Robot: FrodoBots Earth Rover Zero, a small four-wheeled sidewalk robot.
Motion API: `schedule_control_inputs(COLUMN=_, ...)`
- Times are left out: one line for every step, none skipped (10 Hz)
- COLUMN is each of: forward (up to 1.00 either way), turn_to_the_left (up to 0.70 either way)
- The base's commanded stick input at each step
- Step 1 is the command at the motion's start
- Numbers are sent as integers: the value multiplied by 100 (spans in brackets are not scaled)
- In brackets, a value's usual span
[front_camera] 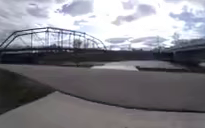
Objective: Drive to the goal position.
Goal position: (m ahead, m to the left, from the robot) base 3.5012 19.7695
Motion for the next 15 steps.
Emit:
schedule_control_inputs(forward=100, turn_to_the_left=4)
schedule_control_inputs(forward=100, turn_to_the_left=6)
schedule_control_inputs(forward=100, turn_to_the_left=9)
schedule_control_inputs(forward=100, turn_to_the_left=19)
schedule_control_inputs(forward=100, turn_to_the_left=35)
schedule_control_inputs(forward=100, turn_to_the_left=26)
schedule_control_inputs(forward=100, turn_to_the_left=9)
schedule_control_inputs(forward=100, turn_to_the_left=0)
schedule_control_inputs(forward=100, turn_to_the_left=0)
schedule_control_inputs(forward=100, turn_to_the_left=1)
schedule_control_inputs(forward=100, turn_to_the_left=14)
schedule_control_inputs(forward=100, turn_to_the_left=34)
schedule_control_inputs(forward=100, turn_to_the_left=40)
schedule_control_inputs(forward=100, turn_to_the_left=40)
schedule_control_inputs(forward=100, turn_to_the_left=40)
